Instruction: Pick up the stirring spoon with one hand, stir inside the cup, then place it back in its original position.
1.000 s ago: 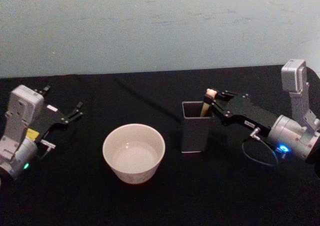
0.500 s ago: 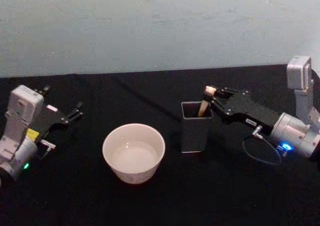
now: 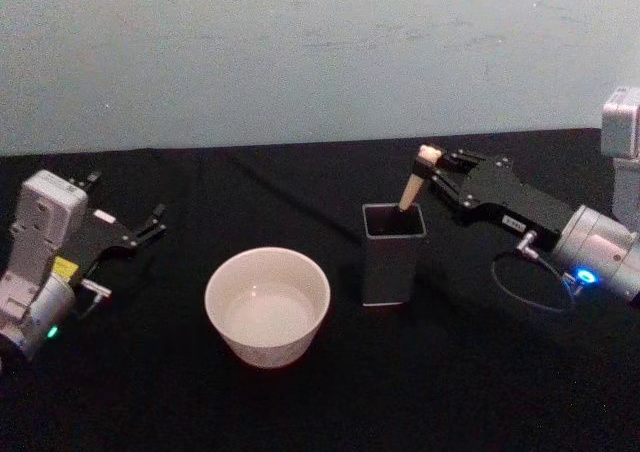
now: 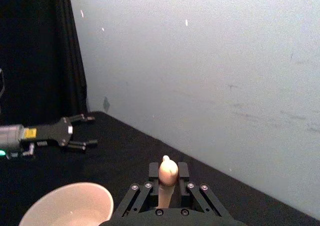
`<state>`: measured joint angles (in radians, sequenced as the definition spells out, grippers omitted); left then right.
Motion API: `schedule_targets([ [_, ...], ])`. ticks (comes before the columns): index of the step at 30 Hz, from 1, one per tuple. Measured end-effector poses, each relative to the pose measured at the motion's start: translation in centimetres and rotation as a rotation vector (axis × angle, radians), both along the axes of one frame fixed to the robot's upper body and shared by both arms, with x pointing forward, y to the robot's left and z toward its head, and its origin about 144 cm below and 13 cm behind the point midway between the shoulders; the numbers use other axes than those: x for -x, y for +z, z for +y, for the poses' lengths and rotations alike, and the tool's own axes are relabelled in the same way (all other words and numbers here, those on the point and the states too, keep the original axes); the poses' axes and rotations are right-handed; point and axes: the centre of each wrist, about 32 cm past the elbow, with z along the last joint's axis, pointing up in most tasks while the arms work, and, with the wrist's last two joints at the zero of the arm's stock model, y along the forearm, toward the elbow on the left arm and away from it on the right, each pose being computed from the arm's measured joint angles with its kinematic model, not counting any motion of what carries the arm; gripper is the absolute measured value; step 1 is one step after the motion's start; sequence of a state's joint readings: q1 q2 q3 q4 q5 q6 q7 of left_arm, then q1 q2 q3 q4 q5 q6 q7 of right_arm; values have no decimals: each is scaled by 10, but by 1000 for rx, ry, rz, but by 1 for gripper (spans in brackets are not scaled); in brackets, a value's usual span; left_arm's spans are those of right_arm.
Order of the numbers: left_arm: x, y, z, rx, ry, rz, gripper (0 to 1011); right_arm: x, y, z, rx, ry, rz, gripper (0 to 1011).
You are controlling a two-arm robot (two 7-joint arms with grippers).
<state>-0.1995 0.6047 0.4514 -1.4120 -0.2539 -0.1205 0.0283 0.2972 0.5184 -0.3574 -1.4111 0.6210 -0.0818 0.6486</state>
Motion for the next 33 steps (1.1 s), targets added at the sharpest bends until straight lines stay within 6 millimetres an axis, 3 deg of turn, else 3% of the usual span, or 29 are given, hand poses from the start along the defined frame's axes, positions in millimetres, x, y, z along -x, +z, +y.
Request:
schedule_targets([
  [20,0,0,0,0,0,0,1001,3,37,-4,-114,26,-78,214],
  [33,0,0,0,0,0,0,1001,-8,47,18,-129,78,-108,214],
])
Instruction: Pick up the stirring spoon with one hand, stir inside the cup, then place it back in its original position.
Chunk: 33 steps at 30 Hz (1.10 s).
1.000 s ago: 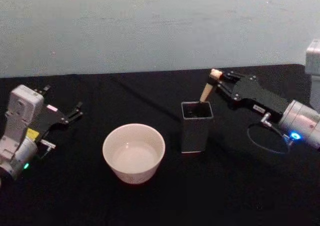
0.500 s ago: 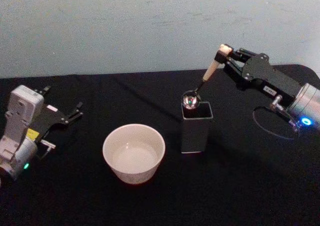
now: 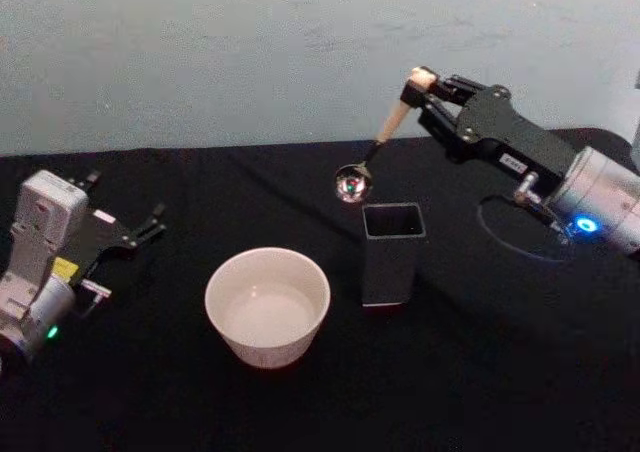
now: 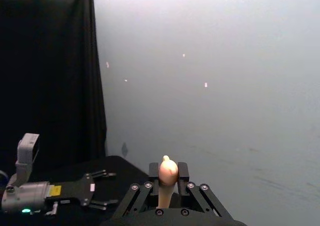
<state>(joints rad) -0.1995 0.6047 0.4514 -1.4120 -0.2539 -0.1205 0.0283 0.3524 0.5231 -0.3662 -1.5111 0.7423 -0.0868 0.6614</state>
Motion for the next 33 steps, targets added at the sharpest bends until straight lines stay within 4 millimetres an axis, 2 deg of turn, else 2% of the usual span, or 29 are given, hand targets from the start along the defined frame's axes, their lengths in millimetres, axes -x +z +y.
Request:
schedule_targets([
  [14,0,0,0,0,0,0,1001,-7,-11,26,78,70,29,215],
  [33,0,0,0,0,0,0,1001,-4,-25,47,165,171,62,215],
])
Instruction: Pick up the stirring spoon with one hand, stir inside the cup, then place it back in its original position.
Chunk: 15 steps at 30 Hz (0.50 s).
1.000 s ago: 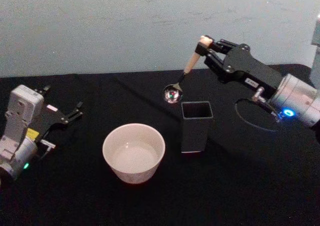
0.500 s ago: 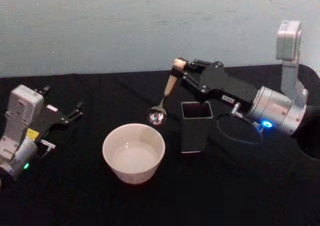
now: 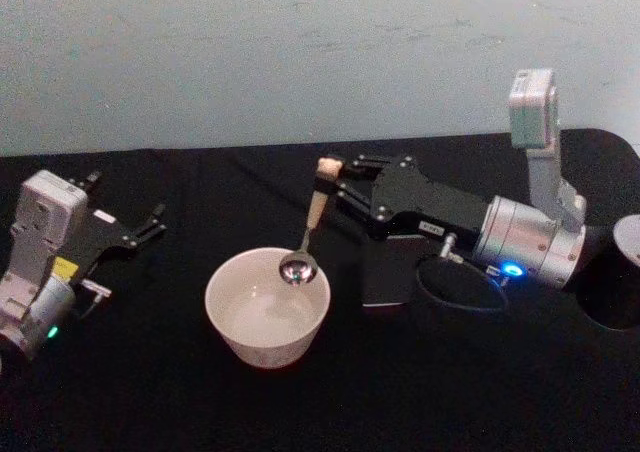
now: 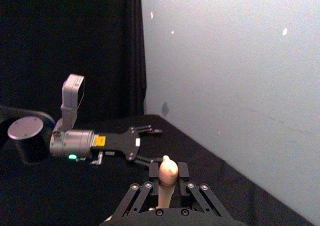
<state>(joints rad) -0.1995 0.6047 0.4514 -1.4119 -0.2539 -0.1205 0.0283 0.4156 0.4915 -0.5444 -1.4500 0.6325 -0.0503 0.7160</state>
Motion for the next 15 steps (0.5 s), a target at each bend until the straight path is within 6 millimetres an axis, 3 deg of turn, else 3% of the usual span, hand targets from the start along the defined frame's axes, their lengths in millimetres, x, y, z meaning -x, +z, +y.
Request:
schedule_targets([
  [15,0,0,0,0,0,0,1001,-3,-11,13,70,47,23,214],
])
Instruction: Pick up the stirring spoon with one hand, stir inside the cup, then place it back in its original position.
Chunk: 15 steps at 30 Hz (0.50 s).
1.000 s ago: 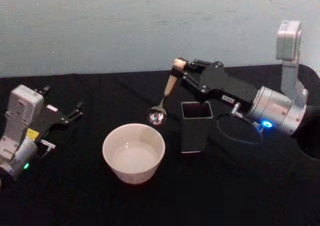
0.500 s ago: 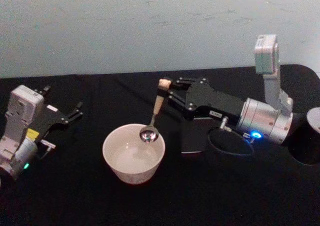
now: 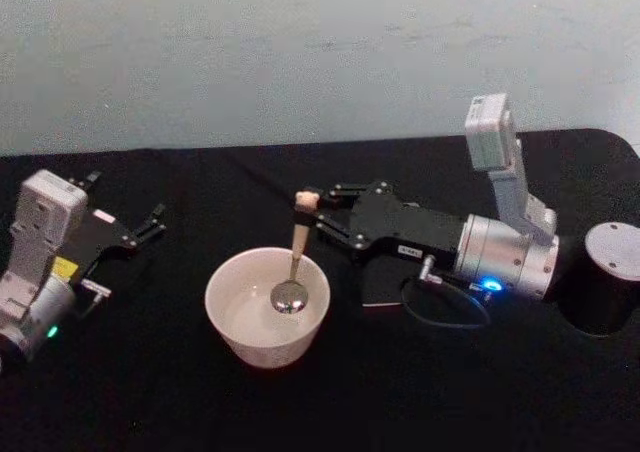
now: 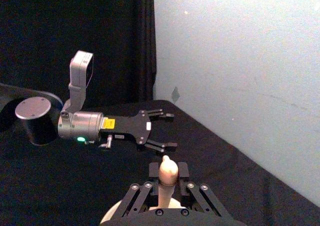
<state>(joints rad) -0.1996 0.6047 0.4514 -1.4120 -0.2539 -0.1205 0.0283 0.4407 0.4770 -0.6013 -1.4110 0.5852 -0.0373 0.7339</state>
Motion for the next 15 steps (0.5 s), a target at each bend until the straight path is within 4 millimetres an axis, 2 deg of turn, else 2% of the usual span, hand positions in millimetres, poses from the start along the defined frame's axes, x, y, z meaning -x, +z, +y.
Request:
schedule_targets([
  [15,0,0,0,0,0,0,1001,-2,-7,14,47,50,5,215],
])
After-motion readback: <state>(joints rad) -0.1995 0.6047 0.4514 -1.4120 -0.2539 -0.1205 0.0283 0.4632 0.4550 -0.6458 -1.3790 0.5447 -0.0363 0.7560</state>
